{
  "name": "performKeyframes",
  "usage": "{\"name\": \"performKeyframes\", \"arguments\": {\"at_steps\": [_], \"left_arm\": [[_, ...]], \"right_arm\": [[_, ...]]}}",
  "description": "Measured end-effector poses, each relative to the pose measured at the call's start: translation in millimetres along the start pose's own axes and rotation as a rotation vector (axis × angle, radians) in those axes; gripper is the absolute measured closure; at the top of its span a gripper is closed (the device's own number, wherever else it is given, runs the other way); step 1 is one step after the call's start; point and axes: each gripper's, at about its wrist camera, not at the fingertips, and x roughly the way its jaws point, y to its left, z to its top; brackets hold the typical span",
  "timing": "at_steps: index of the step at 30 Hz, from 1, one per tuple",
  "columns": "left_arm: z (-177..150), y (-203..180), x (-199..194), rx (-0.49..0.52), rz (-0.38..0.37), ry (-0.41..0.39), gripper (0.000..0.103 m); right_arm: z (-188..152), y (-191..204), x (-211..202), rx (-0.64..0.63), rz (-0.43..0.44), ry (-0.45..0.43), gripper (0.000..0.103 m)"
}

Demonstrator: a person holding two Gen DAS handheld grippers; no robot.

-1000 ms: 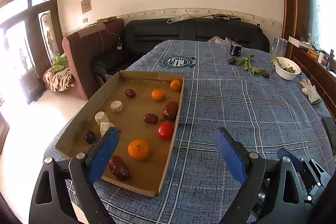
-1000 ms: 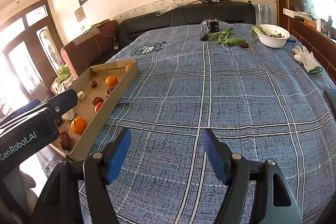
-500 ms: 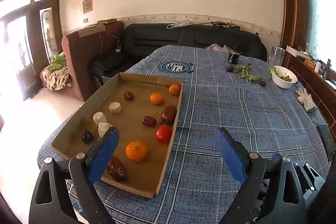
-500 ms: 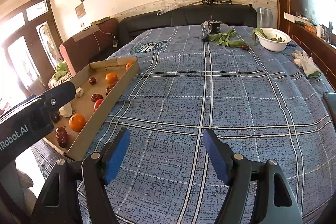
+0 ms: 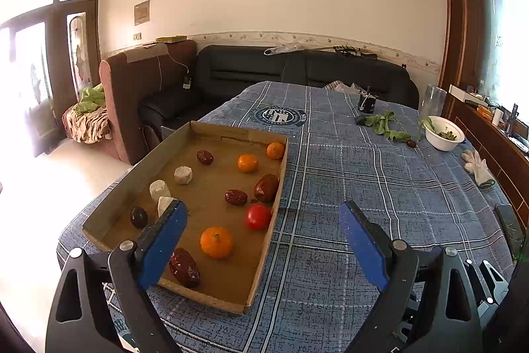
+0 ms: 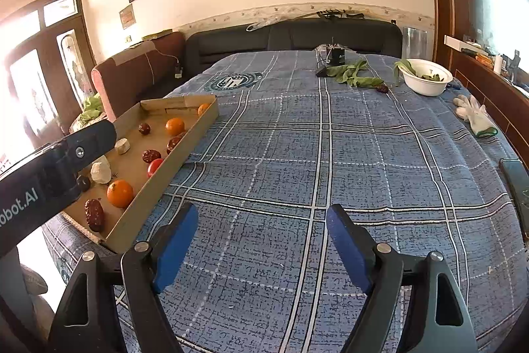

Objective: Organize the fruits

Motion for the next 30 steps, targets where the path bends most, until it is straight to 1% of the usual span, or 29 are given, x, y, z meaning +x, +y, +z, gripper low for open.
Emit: {"name": "performKeyframes", "arguments": {"at_steps": [10, 13, 17, 22, 27, 30], "left_arm": [[0, 5, -5, -0.024, 0.004, -0.017, 0.01], [0, 8, -8, -0.039, 0.014, -0.038, 0.01], [1, 14, -16, -0.069, 0.034, -0.084, 0.005], [1, 20, -27, -0.09, 0.078, -0.147, 0.0], [-2, 25, -39, -0.112, 0.187, -0.19, 0.0], [-5, 28, -46, -0.122, 0.219, -0.221, 0.0]], "right_arm": [[-1, 3, 1, -0.007, -0.012, 0.014, 0.018], [-1, 6, -1, -0.013, -0.01, 0.007, 0.018], [-1, 10, -5, -0.024, -0.006, -0.01, 0.018], [-2, 18, -13, -0.044, 0.01, -0.043, 0.017], [-2, 25, -17, -0.063, 0.036, -0.057, 0.015], [-3, 32, -19, -0.084, 0.051, -0.072, 0.015]]}}
